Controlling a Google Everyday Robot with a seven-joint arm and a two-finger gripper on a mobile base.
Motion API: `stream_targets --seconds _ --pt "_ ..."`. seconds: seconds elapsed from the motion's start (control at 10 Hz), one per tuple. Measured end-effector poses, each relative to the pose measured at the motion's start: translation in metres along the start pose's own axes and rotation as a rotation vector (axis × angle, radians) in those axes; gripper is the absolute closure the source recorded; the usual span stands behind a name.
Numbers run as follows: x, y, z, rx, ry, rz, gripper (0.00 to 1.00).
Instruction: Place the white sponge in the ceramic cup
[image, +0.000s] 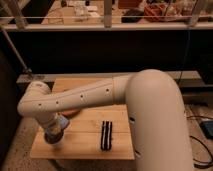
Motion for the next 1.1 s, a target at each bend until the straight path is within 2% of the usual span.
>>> stream_targets --seconds 0.2,0.4,1.1 --pt "-0.003 0.001 -0.001 0.001 0.002 -0.003 0.87" --pt "-0.006 0.003 -0.001 0.001 0.004 -0.006 0.74" --pt "-0.015 0.006 -0.003 0.006 0.012 -0.013 0.73"
